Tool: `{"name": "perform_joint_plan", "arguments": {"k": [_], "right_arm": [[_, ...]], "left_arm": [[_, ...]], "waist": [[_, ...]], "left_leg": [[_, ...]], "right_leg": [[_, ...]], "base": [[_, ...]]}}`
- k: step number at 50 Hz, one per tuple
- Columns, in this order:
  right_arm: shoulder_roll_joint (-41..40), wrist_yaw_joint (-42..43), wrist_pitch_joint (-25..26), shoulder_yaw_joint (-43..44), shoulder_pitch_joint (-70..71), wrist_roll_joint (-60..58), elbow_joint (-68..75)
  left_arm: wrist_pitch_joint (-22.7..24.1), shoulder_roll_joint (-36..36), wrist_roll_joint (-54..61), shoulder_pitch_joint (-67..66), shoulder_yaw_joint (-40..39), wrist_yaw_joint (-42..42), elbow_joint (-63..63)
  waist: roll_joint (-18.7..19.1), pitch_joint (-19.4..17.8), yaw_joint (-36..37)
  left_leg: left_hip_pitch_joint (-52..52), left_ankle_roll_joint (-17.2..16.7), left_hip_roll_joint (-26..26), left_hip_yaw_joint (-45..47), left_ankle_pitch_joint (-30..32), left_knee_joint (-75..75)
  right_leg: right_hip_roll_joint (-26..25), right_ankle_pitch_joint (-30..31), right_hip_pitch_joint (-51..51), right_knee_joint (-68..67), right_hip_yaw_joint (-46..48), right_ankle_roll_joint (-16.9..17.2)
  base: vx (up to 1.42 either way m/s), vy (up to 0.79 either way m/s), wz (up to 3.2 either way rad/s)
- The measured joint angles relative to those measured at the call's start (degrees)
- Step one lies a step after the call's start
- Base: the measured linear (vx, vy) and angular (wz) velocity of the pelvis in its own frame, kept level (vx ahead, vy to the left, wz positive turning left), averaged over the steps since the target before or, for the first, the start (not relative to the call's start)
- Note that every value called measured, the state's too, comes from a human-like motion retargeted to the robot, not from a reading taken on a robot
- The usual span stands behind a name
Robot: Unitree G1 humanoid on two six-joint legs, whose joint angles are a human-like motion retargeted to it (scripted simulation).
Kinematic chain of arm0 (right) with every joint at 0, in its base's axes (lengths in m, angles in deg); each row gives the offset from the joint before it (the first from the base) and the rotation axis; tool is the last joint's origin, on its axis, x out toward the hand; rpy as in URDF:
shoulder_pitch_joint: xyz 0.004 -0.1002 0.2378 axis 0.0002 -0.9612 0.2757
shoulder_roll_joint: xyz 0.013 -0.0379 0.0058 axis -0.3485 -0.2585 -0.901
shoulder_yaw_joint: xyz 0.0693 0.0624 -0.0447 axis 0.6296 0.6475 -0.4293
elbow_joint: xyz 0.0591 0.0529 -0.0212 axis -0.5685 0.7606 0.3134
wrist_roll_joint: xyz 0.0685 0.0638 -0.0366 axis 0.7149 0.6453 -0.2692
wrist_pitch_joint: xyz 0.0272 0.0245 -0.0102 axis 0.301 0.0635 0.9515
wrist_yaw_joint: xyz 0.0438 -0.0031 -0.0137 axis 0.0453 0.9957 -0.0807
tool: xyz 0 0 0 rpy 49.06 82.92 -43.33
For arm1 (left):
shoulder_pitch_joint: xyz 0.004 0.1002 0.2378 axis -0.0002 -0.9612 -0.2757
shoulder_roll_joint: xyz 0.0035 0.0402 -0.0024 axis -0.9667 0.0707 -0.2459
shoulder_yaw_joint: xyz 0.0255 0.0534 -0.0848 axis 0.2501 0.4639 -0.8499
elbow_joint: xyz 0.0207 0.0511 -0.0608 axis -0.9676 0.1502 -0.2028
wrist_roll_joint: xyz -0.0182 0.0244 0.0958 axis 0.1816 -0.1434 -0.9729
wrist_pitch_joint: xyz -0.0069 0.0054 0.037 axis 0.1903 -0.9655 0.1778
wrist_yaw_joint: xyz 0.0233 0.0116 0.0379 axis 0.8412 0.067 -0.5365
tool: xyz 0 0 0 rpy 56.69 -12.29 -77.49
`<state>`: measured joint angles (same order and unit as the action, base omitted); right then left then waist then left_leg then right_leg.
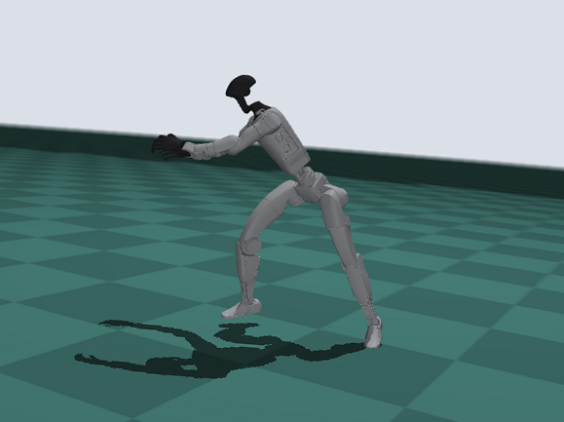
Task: Kungfu
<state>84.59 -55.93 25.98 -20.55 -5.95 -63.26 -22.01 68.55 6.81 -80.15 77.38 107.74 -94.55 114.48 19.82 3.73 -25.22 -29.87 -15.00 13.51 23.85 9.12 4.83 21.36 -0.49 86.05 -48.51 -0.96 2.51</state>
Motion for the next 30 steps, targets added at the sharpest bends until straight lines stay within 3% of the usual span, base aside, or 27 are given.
{"name": "perform_joint_plan", "arguments": {"k": [3, 5, 6, 7, 10, 11, 12, 13, 15, 17, 18, 20, 22, 24, 27, 30], "right_arm": [[6.92, 1.49, 7.63, -0.94, -6.98, 8.90, -13.15], [1.52, 4.87, 11.80, 5.39, -13.13, 6.58, -20.68], [-5.16, 7.33, 11.61, 9.73, -16.44, 4.04, -23.94], [-11.75, 9.31, 10.09, 13.02, -19.32, 2.25, -25.87], [-31.42, 5.64, -4.78, 13.51, -23.54, 3.62, -12.90], [-37.35, -1.33, -2.58, 13.16, -23.04, 6.04, -0.75], [-41.84, -10.06, 3.56, 12.70, -22.40, 5.25, 11.53], [-43.46, -22.32, 17.57, 12.04, -21.46, -1.96, 24.09], [-40.54, -64.19, 31.87, 0.48, -20.04, -34.50, 39.19], [-45.78, -73.02, 23.69, -6.72, -22.28, -47.89, 39.82], [-48.55, -71.55, 20.21, -9.19, -23.11, -49.31, 39.82], [-52.17, -59.92, 22.44, -12.32, -27.12, -48.60, 34.56], [-53.14, -38.94, 24.10, -14.62, -31.46, -42.72, 29.94], [-52.63, -26.17, 17.26, -14.90, -33.07, -37.90, 27.85], [-49.33, -23.56, 9.71, -18.04, -32.40, -31.72, 24.35], [-46.40, -26.34, 12.15, -19.90, -31.98, -27.28, 22.01]], "left_arm": [[-3.71, 0.05, 0.98, -4.37, -0.02, 4.86, -5.36], [-6.55, -0.63, 0.79, -11.54, -1.28, 8.81, -12.06], [-6.79, 0.88, -2.21, -17.18, -3.59, 8.79, -14.68], [-6.77, 2.91, -5.71, -22.91, -6.32, 8.31, -16.16], [-4.59, 11.56, -21.36, -39.46, -19.59, 3.30, -4.92], [-7.31, 14.13, -27.23, -41.92, -24.66, 0.36, 7.23], [-11.08, 15.87, -31.70, -44.24, -28.16, -0.20, 18.63], [-16.96, 15.96, -33.38, -46.29, -28.53, 4.01, 28.52], [-28.49, 11.26, -34.20, -52.44, -21.17, 17.69, 36.61], [-25.99, 9.40, -35.44, -59.66, -18.54, 11.55, 36.61], [-23.02, 8.30, -34.23, -61.71, -18.43, 5.47, 36.61], [-17.15, 8.80, -32.60, -65.03, -21.87, -3.09, 34.95], [-14.42, 10.04, -28.04, -68.27, -24.40, -4.49, 32.11], [-14.12, 11.47, -21.22, -70.19, -25.13, -3.89, 30.21], [-13.23, 12.70, -12.90, -71.61, -26.32, -3.23, 28.30], [-11.42, 13.01, -5.78, -72.09, -26.03, -2.93, 26.07]], "waist": [[0.46, -0.65, 3.18], [0.41, 0.61, 7.37], [-0.48, 1.69, 10.18], [-1.37, 2.37, 12.75], [-3.71, 2.21, 17.10], [-4.24, 2.02, 17.42], [-4.59, 1.81, 17.36], [-4.57, 1.57, 16.54], [-3.66, 0.46, 17.51], [-3.28, -0.62, 18.64], [-3.21, -1.35, 20.28], [-3.67, -2.27, 21.80], [-3.86, -1.88, 22.76], [-4.00, -0.99, 23.27], [-4.86, 0.20, 22.92], [-4.55, 0.69, 21.49]], "left_leg": [[-6.18, 0.00, 2.53, -2.01, 1.23, 1.16], [-9.73, 0.00, 3.22, -3.66, 2.29, 1.87], [-10.64, 0.00, 2.95, -3.59, 2.88, 1.80], [-11.24, 0.00, 2.65, -3.54, 3.41, 1.69], [-11.32, 0.00, 2.05, -2.96, 4.05, 0.96], [-11.16, 0.00, 2.20, -1.95, 3.99, 0.49], [-10.76, 0.00, 1.81, -1.11, 3.98, -0.16], [-9.90, 0.00, 0.37, -0.61, 4.10, -1.19], [-10.60, 0.00, 1.33, 0.21, 3.88, -1.17], [-12.72, 0.00, 1.98, -0.36, 3.83, -0.17], [-14.31, 0.00, 3.43, -0.78, 3.69, 0.81], [-16.06, 0.00, 3.62, -1.40, 3.71, 1.48], [-17.23, 0.00, 3.40, -1.39, 3.71, 1.51], [-17.61, 0.00, 2.74, -1.11, 3.55, 0.84], [-17.17, 0.00, 1.54, -0.64, 2.86, -0.48], [-17.15, 0.00, 0.99, -0.71, 2.21, -1.03]], "right_leg": [[1.18, 0.06, 0.94, 1.82, 3.58, 0.32], [1.90, -0.26, 1.96, 3.39, 5.61, 0.88], [2.44, -0.54, 2.86, 3.67, 6.10, 1.00], [3.17, -0.95, 3.53, 3.74, 6.68, 1.08], [6.42, -3.39, 3.91, 2.17, 9.34, 0.94], [7.13, -4.19, 3.91, 1.40, 9.92, 0.90], [8.12, -4.74, 3.91, 0.77, 9.89, 1.10], [9.66, -4.80, 3.91, 0.40, 8.66, 1.75], [9.46, -5.73, 3.91, -1.08, 8.60, 1.94], [9.18, -5.71, 3.91, -1.41, 8.59, 1.98], [8.18, -5.95, 3.91, -1.97, 9.57, 1.80], [8.07, -5.52, 3.91, -1.92, 9.26, 2.33], [8.52, -5.17, 3.91, -1.80, 8.75, 2.71], [9.01, -4.51, 3.91, -1.50, 7.88, 3.05], [9.31, -3.50, 3.91, -0.99, 5.91, 3.67], [8.74, -2.16, 3.90, -0.26, 4.31, 4.23]], "base": [[-0.29, -0.15, 0.74], [-0.16, -0.07, 0.55], [-0.13, -0.04, 0.54], [-0.15, -0.07, 0.65], [-0.14, -0.13, 0.83], [-0.16, -0.14, 1.01], [-0.15, -0.07, 1.43], [-0.08, -0.05, 1.44], [0.04, -0.09, 0.88], [0.03, -0.12, 0.42], [-0.10, -0.11, 0.13], [-0.11, -0.03, 0.43], [-0.02, 0.04, 0.74], [0.03, 0.09, 0.61], [0.07, 0.12, 0.30], [0.08, 0.13, -0.09]]}}
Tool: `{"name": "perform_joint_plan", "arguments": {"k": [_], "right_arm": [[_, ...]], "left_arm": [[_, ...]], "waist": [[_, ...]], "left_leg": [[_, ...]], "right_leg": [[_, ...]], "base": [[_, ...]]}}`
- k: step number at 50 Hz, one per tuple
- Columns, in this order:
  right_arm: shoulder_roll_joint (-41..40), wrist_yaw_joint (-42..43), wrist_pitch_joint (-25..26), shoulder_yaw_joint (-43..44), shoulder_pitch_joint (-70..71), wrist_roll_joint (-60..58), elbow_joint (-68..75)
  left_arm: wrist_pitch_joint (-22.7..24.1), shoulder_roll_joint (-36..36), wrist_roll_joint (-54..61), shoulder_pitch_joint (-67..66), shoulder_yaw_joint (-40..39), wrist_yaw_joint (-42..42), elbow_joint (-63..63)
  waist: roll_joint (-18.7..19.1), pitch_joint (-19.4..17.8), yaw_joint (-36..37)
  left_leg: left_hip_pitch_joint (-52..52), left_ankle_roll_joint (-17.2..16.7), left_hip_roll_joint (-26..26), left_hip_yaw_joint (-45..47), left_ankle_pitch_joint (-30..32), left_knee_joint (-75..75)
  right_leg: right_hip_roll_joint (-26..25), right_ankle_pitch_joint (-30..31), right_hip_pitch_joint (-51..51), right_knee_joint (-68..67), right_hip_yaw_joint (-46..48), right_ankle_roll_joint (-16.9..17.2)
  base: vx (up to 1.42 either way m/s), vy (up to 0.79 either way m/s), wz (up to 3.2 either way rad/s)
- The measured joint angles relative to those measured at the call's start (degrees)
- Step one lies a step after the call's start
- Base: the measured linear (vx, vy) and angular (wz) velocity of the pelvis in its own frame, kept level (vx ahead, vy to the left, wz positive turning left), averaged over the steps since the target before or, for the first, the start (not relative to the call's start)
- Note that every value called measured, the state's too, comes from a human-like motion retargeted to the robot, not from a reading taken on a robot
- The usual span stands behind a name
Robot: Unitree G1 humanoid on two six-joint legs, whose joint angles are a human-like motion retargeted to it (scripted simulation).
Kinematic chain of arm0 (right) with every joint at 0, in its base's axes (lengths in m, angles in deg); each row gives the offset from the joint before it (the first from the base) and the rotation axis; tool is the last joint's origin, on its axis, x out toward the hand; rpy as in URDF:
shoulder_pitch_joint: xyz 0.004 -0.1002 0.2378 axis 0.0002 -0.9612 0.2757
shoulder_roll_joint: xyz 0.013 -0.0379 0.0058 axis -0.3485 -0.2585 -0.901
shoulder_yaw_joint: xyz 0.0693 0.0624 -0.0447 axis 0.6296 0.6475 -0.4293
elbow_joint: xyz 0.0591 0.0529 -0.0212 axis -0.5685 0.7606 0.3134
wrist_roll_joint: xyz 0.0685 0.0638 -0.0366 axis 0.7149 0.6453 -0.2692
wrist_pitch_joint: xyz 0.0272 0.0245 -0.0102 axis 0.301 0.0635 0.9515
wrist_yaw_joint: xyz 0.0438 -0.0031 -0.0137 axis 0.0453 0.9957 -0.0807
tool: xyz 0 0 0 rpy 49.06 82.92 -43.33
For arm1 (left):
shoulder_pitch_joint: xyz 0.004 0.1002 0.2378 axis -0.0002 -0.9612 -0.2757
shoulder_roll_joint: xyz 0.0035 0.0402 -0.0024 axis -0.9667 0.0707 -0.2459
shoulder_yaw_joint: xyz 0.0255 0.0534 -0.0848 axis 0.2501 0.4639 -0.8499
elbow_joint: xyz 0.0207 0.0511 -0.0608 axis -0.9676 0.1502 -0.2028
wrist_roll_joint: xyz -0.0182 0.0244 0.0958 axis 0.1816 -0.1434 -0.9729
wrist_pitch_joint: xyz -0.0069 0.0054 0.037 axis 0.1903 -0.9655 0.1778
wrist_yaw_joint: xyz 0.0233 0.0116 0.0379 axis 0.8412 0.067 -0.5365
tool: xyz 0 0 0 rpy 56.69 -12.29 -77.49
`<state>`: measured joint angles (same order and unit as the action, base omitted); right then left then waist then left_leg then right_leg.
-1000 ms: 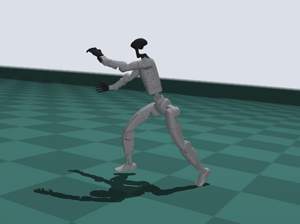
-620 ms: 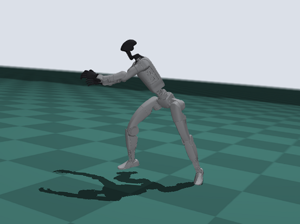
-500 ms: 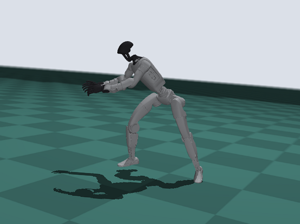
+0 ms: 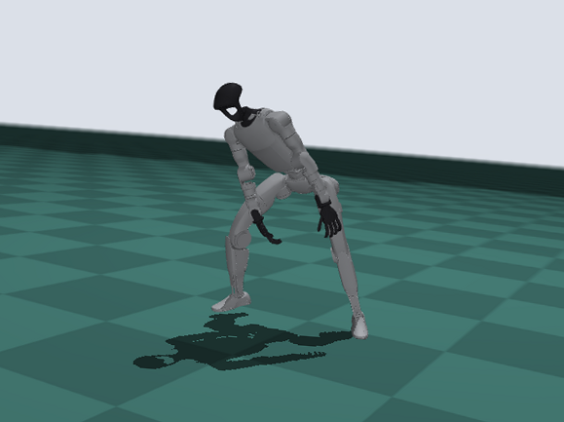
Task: Kungfu
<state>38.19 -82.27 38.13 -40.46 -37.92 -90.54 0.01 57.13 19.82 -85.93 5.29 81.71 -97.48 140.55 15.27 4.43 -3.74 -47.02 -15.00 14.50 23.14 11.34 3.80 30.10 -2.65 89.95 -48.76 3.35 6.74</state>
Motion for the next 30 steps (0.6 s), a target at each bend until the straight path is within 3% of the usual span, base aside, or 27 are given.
{"name": "perform_joint_plan", "arguments": {"k": [12, 15, 20, 23, 26, 30], "right_arm": [[6.50, -6.82, 5.98, 0.96, 0.09, 8.84, -16.23], [9.54, -9.01, 9.61, 0.76, -3.85, 12.25, -28.80], [14.72, -12.76, 9.56, 3.30, -12.90, 22.89, -45.54], [19.19, -18.64, 6.19, 11.70, -23.56, 29.00, -58.31], [24.40, -20.46, 5.14, 24.92, -38.54, 38.95, -69.38], [31.05, -16.08, 7.94, 43.31, -61.10, 55.94, -71.05]], "left_arm": [[0.09, -4.34, -6.25, 3.94, 2.41, 1.06, -7.15], [0.75, -5.58, -6.61, 5.09, 1.42, 1.33, -9.72], [1.80, -7.58, -9.09, 7.27, -0.82, 0.87, -15.07], [2.75, -10.34, -12.86, 9.65, -2.03, 0.73, -20.39], [4.04, -13.73, -14.55, 14.78, 0.33, 0.65, -25.62], [4.92, -15.75, -12.92, 21.34, 6.52, 7.10, -36.69]], "waist": [[-2.87, -0.25, -3.02], [-3.56, -0.83, -2.80], [-4.98, -0.97, -3.94], [-6.75, -1.32, -4.51], [-5.24, -2.59, -6.00], [-6.09, -1.88, -2.85]], "left_leg": [[-2.71, 0.00, -0.37, -3.04, -0.03, 3.62], [-3.24, 0.00, 1.10, -2.83, -0.91, 5.03], [-3.86, 0.00, 1.21, -2.42, -0.79, 5.80], [-6.34, 0.00, 1.40, -1.65, 1.18, 7.89], [-13.97, 0.00, 4.04, -1.34, 3.43, 13.03], [-12.24, 1.43, 19.54, 5.49, 0.90, 17.02]], "right_leg": [[-1.91, 4.51, -0.03, 4.65, -2.96, 1.42], [-2.38, 4.67, -1.32, 5.95, -1.38, 1.00], [-1.80, 5.18, -3.24, 8.07, -1.99, 1.52], [-0.49, 6.02, -5.45, 10.56, -2.86, 2.15], [2.25, 7.12, -11.64, 11.98, 2.71, 2.60], [-0.29, 4.52, -25.09, 12.32, 12.72, -0.67]], "base": [[0.01, 0.03, -0.07], [-0.03, 0.03, -0.32], [-0.04, 0.02, 0.13], [-0.14, 0.04, 0.94], [-0.23, -0.04, 1.70], [0.34, -0.25, 0.19]]}}
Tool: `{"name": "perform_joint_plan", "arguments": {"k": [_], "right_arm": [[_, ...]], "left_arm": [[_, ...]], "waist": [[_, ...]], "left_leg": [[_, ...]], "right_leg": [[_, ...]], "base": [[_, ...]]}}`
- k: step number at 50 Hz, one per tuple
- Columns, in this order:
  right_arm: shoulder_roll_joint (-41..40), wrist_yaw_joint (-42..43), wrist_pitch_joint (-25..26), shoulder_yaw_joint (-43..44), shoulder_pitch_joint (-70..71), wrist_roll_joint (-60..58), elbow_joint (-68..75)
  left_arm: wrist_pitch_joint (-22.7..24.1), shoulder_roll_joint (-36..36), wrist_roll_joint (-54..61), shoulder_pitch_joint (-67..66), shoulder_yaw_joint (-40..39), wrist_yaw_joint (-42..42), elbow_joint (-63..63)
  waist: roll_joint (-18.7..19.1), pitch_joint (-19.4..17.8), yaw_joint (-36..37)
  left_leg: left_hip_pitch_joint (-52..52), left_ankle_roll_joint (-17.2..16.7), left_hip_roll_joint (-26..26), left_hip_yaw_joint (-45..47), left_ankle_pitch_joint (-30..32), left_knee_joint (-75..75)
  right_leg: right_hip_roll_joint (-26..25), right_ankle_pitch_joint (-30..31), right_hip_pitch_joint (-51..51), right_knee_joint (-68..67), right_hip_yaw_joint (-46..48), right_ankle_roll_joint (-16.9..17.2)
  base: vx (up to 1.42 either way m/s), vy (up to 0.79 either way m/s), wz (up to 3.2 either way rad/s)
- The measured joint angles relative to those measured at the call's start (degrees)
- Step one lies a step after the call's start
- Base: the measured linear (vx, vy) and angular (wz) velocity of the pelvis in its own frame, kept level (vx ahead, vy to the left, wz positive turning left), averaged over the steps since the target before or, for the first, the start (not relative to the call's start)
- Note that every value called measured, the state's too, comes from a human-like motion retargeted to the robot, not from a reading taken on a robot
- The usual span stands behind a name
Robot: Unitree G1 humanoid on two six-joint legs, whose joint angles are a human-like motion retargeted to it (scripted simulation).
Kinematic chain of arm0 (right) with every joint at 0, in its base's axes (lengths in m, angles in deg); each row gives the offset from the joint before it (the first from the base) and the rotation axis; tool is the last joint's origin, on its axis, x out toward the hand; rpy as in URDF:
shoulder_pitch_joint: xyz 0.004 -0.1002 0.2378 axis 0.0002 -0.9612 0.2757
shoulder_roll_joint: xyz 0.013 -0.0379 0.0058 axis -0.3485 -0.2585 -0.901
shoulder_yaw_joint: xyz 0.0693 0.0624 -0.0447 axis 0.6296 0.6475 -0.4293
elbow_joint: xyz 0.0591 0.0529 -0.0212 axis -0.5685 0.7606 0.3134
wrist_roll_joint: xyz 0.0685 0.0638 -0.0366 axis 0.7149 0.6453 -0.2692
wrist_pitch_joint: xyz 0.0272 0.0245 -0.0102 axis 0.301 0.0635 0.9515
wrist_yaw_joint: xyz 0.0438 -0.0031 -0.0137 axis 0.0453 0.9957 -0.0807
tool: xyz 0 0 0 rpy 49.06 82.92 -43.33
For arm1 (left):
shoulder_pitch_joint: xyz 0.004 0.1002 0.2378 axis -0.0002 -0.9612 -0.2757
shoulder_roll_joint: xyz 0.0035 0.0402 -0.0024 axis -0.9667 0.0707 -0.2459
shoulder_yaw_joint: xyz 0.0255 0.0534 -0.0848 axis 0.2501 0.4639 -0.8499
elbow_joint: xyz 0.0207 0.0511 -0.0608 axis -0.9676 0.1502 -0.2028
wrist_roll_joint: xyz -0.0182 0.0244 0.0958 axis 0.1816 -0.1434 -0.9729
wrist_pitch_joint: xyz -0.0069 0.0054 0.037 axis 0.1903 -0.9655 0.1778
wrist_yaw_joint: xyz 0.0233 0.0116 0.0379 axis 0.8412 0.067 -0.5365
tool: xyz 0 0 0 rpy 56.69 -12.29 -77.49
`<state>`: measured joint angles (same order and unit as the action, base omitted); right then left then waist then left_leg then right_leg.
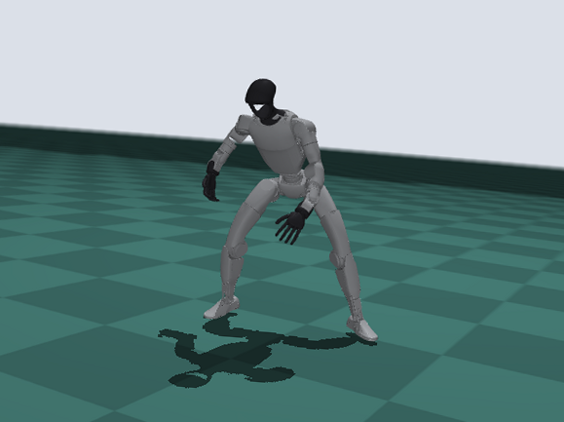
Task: Kungfu
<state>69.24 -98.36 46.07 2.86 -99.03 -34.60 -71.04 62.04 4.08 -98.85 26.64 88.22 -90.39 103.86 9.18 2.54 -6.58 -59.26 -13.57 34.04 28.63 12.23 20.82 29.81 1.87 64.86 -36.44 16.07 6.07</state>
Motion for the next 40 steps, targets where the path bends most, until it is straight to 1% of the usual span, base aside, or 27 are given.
{"name": "perform_joint_plan", "arguments": {"k": [2, 3, 5, 6, 8, 10, 11, 12, 13, 15, 17, 18, 20, 22, 25, 27, 28, 30, 32, 35, 37, 40], "right_arm": [[3.88, 4.00, -1.66, 7.25, -9.30, 4.88, 4.77], [5.73, 6.90, -2.55, 9.94, -14.05, 6.15, 7.04], [4.63, 11.94, -7.32, 9.59, -17.93, 4.68, 9.93], [1.52, 14.05, -9.87, 5.07, -14.53, 3.78, 10.82], [-6.50, 16.54, -14.34, -5.61, -3.29, 3.52, 14.73], [-16.72, 16.01, -18.53, -16.42, 15.51, 5.60, 25.03], [-21.27, 12.36, -18.53, -19.50, 27.46, 7.70, 33.48], [-25.36, 7.33, -16.87, -21.49, 38.63, 8.80, 41.63], [-28.49, -0.45, -11.91, -21.33, 48.25, 7.90, 49.18], [-33.17, -14.25, -1.69, -19.06, 61.86, 1.19, 59.45], [-34.73, -11.77, -6.84, -20.86, 71.86, 5.05, 63.88], [-36.27, -9.82, -9.48, -19.19, 74.59, 2.76, 63.50], [-39.00, -8.10, -13.03, -17.36, 79.15, -2.17, 63.25], [-40.97, -7.82, -13.97, -18.78, 81.58, -1.19, 63.36], [-43.10, -8.37, -14.51, -23.48, 82.93, 4.51, 62.65], [-44.96, -7.36, -14.72, -25.39, 82.24, 6.31, 61.55], [-45.48, -6.90, -15.03, -26.35, 81.84, 7.51, 60.86], [-45.59, -6.17, -15.41, -28.22, 81.03, 9.60, 59.35], [-44.72, -5.28, -15.21, -29.95, 80.06, 9.11, 57.25], [-43.38, -4.38, -14.32, -32.65, 78.91, 4.14, 52.20], [-41.55, -3.93, -13.66, -34.21, 78.50, 0.62, 47.59], [-36.98, -3.42, -12.70, -36.79, 78.84, -3.47, 39.42]], "left_arm": [[-0.04, -0.71, 0.76, 2.93, 2.36, 3.59, -10.03], [-0.82, -0.88, 0.17, 4.17, 3.56, 4.25, -15.61], [-2.52, -1.14, -3.40, 8.04, 4.26, 4.58, -26.45], [-3.64, -1.94, -5.33, 10.95, 4.08, 4.30, -31.41], [-6.11, -3.64, -7.54, 17.01, 3.34, 4.28, -40.39], [-7.31, -4.48, -5.99, 22.18, 0.71, 5.43, -47.21], [-6.79, -5.59, -2.81, 23.93, -1.76, 6.55, -49.70], [-5.99, -6.76, 0.59, 25.29, -4.39, 7.54, -52.09], [-4.66, -8.07, 4.44, 25.90, -7.35, 8.28, -54.24], [-2.86, -10.32, 10.43, 25.89, -11.64, 6.83, -57.66], [-1.49, -12.36, 11.62, 24.63, -14.17, 4.82, -60.12], [-1.53, -13.67, 10.27, 23.44, -15.31, 3.60, -61.24], [-2.45, -15.96, 5.64, 20.63, -16.94, 0.61, -63.18], [-2.69, -18.04, 1.54, 17.28, -18.28, -1.89, -63.76], [-1.80, -21.49, 0.24, 11.47, -20.35, -4.87, -63.30], [-1.21, -22.88, 1.86, 7.34, -21.87, -5.71, -62.54], [-1.06, -23.42, 2.82, 5.26, -22.89, -5.90, -62.14], [-1.15, -23.76, 3.57, 0.80, -25.18, -6.79, -61.46], [-1.33, -23.73, 3.21, -5.59, -29.45, -7.63, -60.68], [-2.18, -21.88, 0.61, -18.91, -40.76, -8.34, -58.55], [-4.00, -17.21, -0.20, -28.87, -49.14, -8.45, -56.15], [-5.80, -6.65, -2.21, -41.27, -60.42, -6.56, -50.05]], "waist": [[-1.63, 2.96, 1.35], [-2.42, 4.63, 2.76], [-1.91, 6.13, 7.78], [-1.52, 6.35, 10.24], [-0.93, 7.58, 15.35], [-1.75, 10.14, 20.42], [-2.42, 10.68, 22.24], [-2.83, 11.05, 24.11], [-2.73, 11.11, 26.07], [-4.37, 11.24, 29.06], [-7.35, 10.69, 32.76], [-8.16, 9.95, 34.35], [-8.57, 8.41, 37.12], [-8.35, 6.71, 35.45], [-8.62, 5.11, 31.39], [-8.68, 5.01, 30.79], [-8.53, 5.35, 31.09], [-8.26, 6.03, 31.88], [-8.04, 5.98, 31.39], [-7.44, 5.72, 29.12], [-7.01, 5.47, 27.53], [-7.12, 5.24, 24.96]], "left_leg": [[-3.24, -1.43, -5.08, -4.32, 0.76, 2.63], [-4.56, -1.43, -5.99, -5.74, -0.51, 5.04], [-8.88, -1.43, -3.64, -11.16, -5.12, 14.04], [-10.65, -0.94, -3.37, -13.06, -6.83, 17.16], [-13.87, -0.22, -3.62, -16.55, -9.79, 21.86], [-17.19, 0.71, -5.32, -18.18, -12.08, 25.35], [-17.94, 1.70, -6.39, -17.49, -12.88, 26.17], [-18.68, 2.57, -7.31, -16.87, -13.68, 26.89], [-19.39, 3.19, -7.93, -16.34, -14.48, 27.44], [-21.06, 4.71, -10.20, -14.08, -15.20, 28.61], [-21.17, 5.38, -11.45, -12.32, -15.77, 28.84], [-20.78, 5.26, -11.54, -12.20, -15.95, 28.58], [-19.64, 4.63, -10.91, -13.21, -16.17, 27.87], [-17.16, 4.82, -13.22, -13.19, -17.96, 28.59], [-15.05, 4.90, -15.15, -13.01, -18.99, 28.74], [-14.93, 4.32, -13.25, -13.87, -18.03, 28.28], [-15.33, 3.78, -11.63, -14.88, -17.38, 27.92], [-16.23, 2.85, -8.54, -16.66, -16.56, 27.78], [-15.47, 2.28, -7.31, -16.83, -16.69, 27.80], [-13.38, 1.14, -6.14, -16.20, -16.41, 26.20], [-11.12, 0.34, -5.61, -14.99, -15.35, 24.00], [-6.38, -1.12, -5.49, -12.27, -13.10, 19.29]], "right_leg": [[3.57, 3.43, -2.09, 3.58, -0.25, 0.18], [4.62, 5.04, -3.72, 5.02, -0.51, 0.67], [3.11, 7.97, -9.91, 8.38, 0.70, 0.53], [2.60, 9.73, -13.27, 10.53, 1.92, 0.15], [1.98, 13.33, -19.37, 15.13, 5.37, -1.38], [2.20, 15.66, -22.49, 19.08, 8.72, -5.12], [2.98, 16.15, -22.86, 20.36, 10.28, -7.22], [3.85, 16.77, -23.08, 21.39, 11.95, -8.97], [4.91, 17.67, -23.01, 21.90, 13.88, -10.02], [8.13, 18.74, -21.77, 21.68, 16.23, -11.33], [9.97, 19.59, -21.24, 21.84, 17.87, -13.39], [9.79, 19.93, -21.88, 22.61, 19.00, -14.82], [7.84, 20.90, -23.94, 24.58, 20.71, -19.71], [9.34, 21.12, -27.28, 24.54, 19.26, -21.07], [10.52, 20.41, -27.30, 22.06, 12.86, -21.07], [9.08, 19.97, -27.03, 21.25, 14.12, -21.07], [7.22, 19.95, -26.78, 21.63, 14.68, -21.07], [3.68, 19.67, -26.03, 22.24, 14.47, -19.70], [3.28, 18.50, -25.77, 21.28, 13.45, -15.92], [3.65, 16.10, -24.56, 18.98, 12.22, -9.80], [3.97, 14.38, -22.92, 17.37, 10.71, -6.55], [5.25, 11.43, -19.90, 14.61, 9.11, -1.90]], "base": [[0.42, 0.73, 0.87], [0.60, 0.81, 0.69], [0.68, 0.84, 0.04], [0.55, 0.86, 0.08], [0.38, 0.80, 0.57], [0.29, 0.82, 0.86], [0.15, 0.75, 0.84], [0.00, 0.65, 0.69], [-0.04, 0.59, 0.77], [0.02, 0.45, 1.02], [0.13, 0.16, 0.63], [0.11, 0.06, 0.01], [0.08, 0.03, -0.11], [0.13, 0.08, 0.75], [0.08, 0.00, 0.50], [-0.04, -0.21, -0.72], [-0.12, -0.30, -1.27], [-0.13, -0.29, -1.25], [-0.10, -0.24, -0.59], [-0.17, -0.30, -0.35], [-0.21, -0.25, -0.33], [-0.29, -0.38, -0.20]]}}
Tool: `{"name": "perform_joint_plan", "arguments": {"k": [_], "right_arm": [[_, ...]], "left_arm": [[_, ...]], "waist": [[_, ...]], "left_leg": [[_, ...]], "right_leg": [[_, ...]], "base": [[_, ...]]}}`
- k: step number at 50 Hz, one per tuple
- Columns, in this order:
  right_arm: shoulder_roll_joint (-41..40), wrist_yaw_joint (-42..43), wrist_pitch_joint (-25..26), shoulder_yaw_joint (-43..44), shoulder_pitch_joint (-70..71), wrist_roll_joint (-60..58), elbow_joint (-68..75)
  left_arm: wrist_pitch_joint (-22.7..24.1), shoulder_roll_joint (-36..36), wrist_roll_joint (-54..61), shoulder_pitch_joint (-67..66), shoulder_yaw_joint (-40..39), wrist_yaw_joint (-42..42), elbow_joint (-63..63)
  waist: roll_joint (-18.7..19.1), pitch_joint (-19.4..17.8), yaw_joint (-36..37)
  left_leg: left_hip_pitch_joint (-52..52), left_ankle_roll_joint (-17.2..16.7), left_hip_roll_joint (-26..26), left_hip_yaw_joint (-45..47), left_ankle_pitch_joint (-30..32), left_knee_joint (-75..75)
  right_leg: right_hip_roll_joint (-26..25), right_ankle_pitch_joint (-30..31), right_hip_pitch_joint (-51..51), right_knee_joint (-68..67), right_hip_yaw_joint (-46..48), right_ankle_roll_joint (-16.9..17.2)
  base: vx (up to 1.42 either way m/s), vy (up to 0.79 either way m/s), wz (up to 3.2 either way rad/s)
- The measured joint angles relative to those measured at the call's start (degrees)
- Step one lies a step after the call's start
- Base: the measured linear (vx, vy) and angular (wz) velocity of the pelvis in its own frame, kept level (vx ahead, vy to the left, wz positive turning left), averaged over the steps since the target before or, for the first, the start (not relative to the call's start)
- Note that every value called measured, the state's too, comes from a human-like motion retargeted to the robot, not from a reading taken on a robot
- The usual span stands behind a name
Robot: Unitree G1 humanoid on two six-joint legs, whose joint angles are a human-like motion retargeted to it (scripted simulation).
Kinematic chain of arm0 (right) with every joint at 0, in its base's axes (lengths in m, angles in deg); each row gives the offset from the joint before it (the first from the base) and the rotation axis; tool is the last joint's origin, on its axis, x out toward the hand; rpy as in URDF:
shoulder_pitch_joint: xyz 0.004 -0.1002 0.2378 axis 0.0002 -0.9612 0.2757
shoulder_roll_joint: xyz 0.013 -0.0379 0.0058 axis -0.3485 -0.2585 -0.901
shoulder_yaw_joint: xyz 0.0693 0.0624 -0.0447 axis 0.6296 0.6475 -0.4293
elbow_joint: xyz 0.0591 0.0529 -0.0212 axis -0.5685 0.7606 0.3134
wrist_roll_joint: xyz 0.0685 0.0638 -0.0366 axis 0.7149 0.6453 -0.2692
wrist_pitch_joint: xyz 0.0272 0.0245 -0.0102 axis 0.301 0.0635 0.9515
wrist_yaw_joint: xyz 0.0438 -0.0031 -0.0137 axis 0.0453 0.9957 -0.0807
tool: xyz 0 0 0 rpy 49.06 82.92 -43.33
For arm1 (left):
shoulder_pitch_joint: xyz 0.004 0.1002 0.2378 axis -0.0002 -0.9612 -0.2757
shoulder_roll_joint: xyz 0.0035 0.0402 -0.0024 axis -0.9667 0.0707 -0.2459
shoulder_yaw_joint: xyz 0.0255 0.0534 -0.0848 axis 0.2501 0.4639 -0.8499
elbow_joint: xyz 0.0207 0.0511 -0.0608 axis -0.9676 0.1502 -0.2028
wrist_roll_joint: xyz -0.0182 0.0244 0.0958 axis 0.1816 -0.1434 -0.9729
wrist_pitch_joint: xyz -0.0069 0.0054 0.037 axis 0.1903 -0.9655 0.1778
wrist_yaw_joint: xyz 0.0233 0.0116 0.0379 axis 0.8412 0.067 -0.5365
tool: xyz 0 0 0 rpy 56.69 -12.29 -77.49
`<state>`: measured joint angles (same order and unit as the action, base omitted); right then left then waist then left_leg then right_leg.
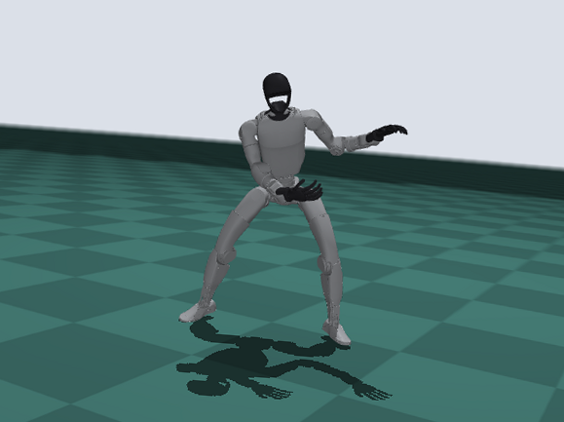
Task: Kungfu
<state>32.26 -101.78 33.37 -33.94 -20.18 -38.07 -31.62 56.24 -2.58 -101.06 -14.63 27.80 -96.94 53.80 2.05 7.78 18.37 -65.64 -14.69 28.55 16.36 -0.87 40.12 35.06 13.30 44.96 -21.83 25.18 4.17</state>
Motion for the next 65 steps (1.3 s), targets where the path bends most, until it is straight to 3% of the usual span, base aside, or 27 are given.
{"name": "perform_joint_plan", "arguments": {"k": [5, 8, 10, 11, 12, 14, 15, 17, 20, 22, 25, 27, 32, 34, 38, 45, 48, 50, 61, 65], "right_arm": [[13.67, 1.97, 1.56, -2.35, 0.32, -4.12, -15.22], [23.07, 5.01, 1.51, 0.20, -0.44, -2.22, -24.13], [29.56, 7.73, 1.24, 3.72, -3.10, 0.17, -30.56], [33.46, 9.01, 0.74, 6.24, -4.41, 0.78, -33.14], [36.86, 10.21, 0.11, 8.71, -5.41, 1.06, -35.40], [42.07, 13.44, -1.93, 14.42, -7.61, -0.33, -39.29], [45.09, 16.20, -3.28, 18.27, -10.16, -1.61, -41.88], [50.66, 22.98, -7.91, 27.55, -17.30, 0.27, -48.80], [55.94, 28.70, -16.89, 43.73, -28.57, 6.30, -60.93], [58.83, 29.18, -17.09, 54.67, -32.69, 3.30, -65.75], [62.39, 27.53, -14.67, 68.07, -36.31, -4.46, -69.15], [62.10, 31.20, -13.55, 76.94, -40.44, -14.00, -73.33], [62.90, 42.11, -14.27, 86.40, -48.01, -35.72, -78.91], [62.51, 46.42, -12.90, 87.49, -50.26, -42.92, -80.80], [61.68, 48.97, -12.48, 86.16, -51.36, -46.48, -80.87], [60.84, 48.81, -13.58, 84.87, -52.05, -42.61, -77.98], [62.23, 49.00, -13.07, 85.03, -52.45, -42.84, -76.65], [61.53, 49.43, -12.96, 84.40, -52.36, -43.60, -77.64], [63.08, 49.22, -11.49, 85.49, -55.19, -45.77, -77.34], [60.85, 48.76, -10.34, 87.69, -58.41, -45.23, -76.25]], "left_arm": [[-2.82, 13.79, -2.93, -5.59, -11.98, -1.48, 24.39], [-1.28, 14.81, 13.19, -4.62, -14.25, 9.10, 43.08], [-0.90, 13.70, 31.73, -8.95, -7.01, 19.02, 54.37], [-0.38, 14.33, 38.95, -10.34, 1.02, 20.99, 58.17], [-0.09, 15.32, 44.55, -10.65, 8.14, 21.84, 61.60], [0.11, 19.42, 49.51, -4.43, 18.63, 18.63, 67.20], [0.69, 22.13, 52.22, 1.14, 23.77, 16.59, 70.18], [-0.89, 28.29, 64.90, 11.92, 31.44, 27.34, 69.60], [-4.55, 35.45, 92.24, 21.68, 45.38, 48.81, 57.76], [-5.25, 37.39, 97.59, 28.02, 49.06, 54.07, 48.79], [-5.47, 36.63, 96.60, 37.99, 51.71, 57.65, 41.51], [-6.15, 35.12, 96.02, 44.48, 53.14, 57.44, 38.84], [-5.00, 34.31, 98.80, 51.44, 56.14, 54.94, 35.69], [-4.61, 34.60, 98.90, 51.63, 57.12, 54.15, 34.68], [-2.86, 33.83, 97.42, 50.29, 57.95, 51.48, 34.06], [-0.07, 32.72, 97.07, 48.16, 56.87, 45.52, 34.23], [0.34, 33.18, 97.36, 48.14, 56.00, 44.68, 34.51], [0.45, 32.63, 97.65, 46.97, 55.77, 45.16, 33.86], [0.38, 31.79, 97.26, 45.01, 55.68, 44.32, 34.87], [-1.01, 28.31, 93.69, 44.36, 56.18, 45.39, 37.03]], "waist": [[-2.68, 0.64, -7.56], [-6.06, -0.17, -10.62], [-9.26, 0.70, -11.13], [-10.68, 1.86, -13.27], [-11.74, 2.83, -15.75], [-11.68, 3.83, -21.38], [-10.83, 4.15, -23.44], [-6.81, 7.34, -29.62], [0.92, 11.98, -42.03], [4.40, 11.96, -47.46], [6.05, 9.50, -53.10], [6.44, 5.95, -53.71], [8.29, 5.32, -54.84], [7.97, 5.19, -53.32], [7.43, 5.09, -51.48], [5.85, 5.23, -48.73], [5.08, 6.15, -49.74], [4.90, 5.63, -48.06], [2.98, 5.92, -48.08], [4.07, 4.59, -45.36]], "left_leg": [[11.80, -0.31, -9.66, 8.65, 8.13, -15.32], [18.19, -0.31, -17.20, 11.04, 14.00, -23.84], [23.27, -0.31, -19.51, 12.65, 17.35, -29.94], [25.29, -0.31, -22.04, 13.04, 19.23, -33.80], [27.15, -0.31, -23.53, 13.46, 20.98, -36.96], [29.78, -0.31, -21.59, 14.42, 23.93, -39.99], [30.58, -0.31, -19.90, 14.97, 25.34, -40.95], [27.15, -0.31, -14.99, 18.74, 27.80, -41.77], [19.64, -0.31, -9.79, 22.75, 30.17, -40.70], [16.89, -0.31, -7.92, 23.75, 30.85, -39.61], [18.14, -0.31, -6.70, 25.12, 30.87, -38.83], [19.87, -0.31, -4.95, 25.57, 30.85, -38.93], [23.49, -0.31, -6.58, 23.96, 29.04, -40.52], [26.47, -0.31, -6.97, 21.97, 27.25, -40.62], [28.87, -0.31, -8.42, 19.98, 24.43, -39.70], [29.76, -0.31, -10.37, 18.85, 22.12, -38.45], [30.08, -0.31, -12.74, 18.17, 22.31, -39.35], [30.76, -0.31, -11.13, 19.11, 21.62, -38.79], [32.45, -0.31, -11.21, 19.66, 20.76, -39.46], [29.87, -0.31, -7.83, 19.52, 20.20, -37.10]], "right_leg": [[9.57, -4.19, 7.27, -6.83, -5.22, 7.30], [13.85, -7.36, 15.63, -13.46, -14.78, 9.66], [13.99, -10.58, 19.93, -17.85, -18.79, 10.38], [15.66, -11.04, 21.33, -17.92, -18.90, 10.63], [16.75, -12.15, 22.43, -18.84, -18.79, 10.79], [15.87, -16.80, 22.50, -23.79, -17.16, 10.76], [14.71, -18.95, 21.57, -25.94, -15.89, 10.74], [11.76, -23.10, 22.20, -29.82, -12.55, 9.57], [9.97, -27.71, 25.33, -35.39, -8.52, 7.54], [8.85, -29.40, 28.18, -38.11, -8.77, 6.84], [7.14, -31.16, 29.36, -39.95, -10.81, 6.44], [5.20, -32.09, 27.24, -39.31, -9.62, 5.99], [5.66, -33.37, 26.70, -38.77, -11.04, 6.39], [5.01, -33.65, 25.33, -37.93, -12.01, 6.58], [5.57, -33.30, 23.71, -35.90, -13.31, 7.35], [5.18, -27.37, 21.73, -30.50, -16.18, 7.79], [7.52, -25.24, 21.81, -30.07, -17.80, 8.04], [5.45, -23.16, 19.96, -27.44, -16.90, 7.49], [5.52, -20.61, 15.46, -22.38, -14.97, 7.49], [2.68, -17.85, 13.36, -17.68, -12.61, 6.83]], "base": [[-0.38, -0.32, 0.90], [-0.59, -0.41, 0.52], [-0.38, -0.72, -0.30], [-0.32, -0.85, 0.05], [-0.39, -0.86, 0.08], [-0.46, -0.86, -0.70], [-0.37, -0.81, -0.68], [-0.27, -0.74, -0.01], [-0.19, -0.61, 0.57], [-0.37, -0.12, -0.13], [-0.36, 0.08, -0.61], [-0.27, 0.08, -0.58], [0.06, 0.18, -0.36], [0.25, 0.17, -0.47], [0.16, 0.23, -0.18], [0.10, 0.19, 0.06], [0.11, 0.13, 0.33], [0.14, 0.09, -0.48], [0.10, 0.02, -0.11], [0.09, 0.09, -0.36]]}}
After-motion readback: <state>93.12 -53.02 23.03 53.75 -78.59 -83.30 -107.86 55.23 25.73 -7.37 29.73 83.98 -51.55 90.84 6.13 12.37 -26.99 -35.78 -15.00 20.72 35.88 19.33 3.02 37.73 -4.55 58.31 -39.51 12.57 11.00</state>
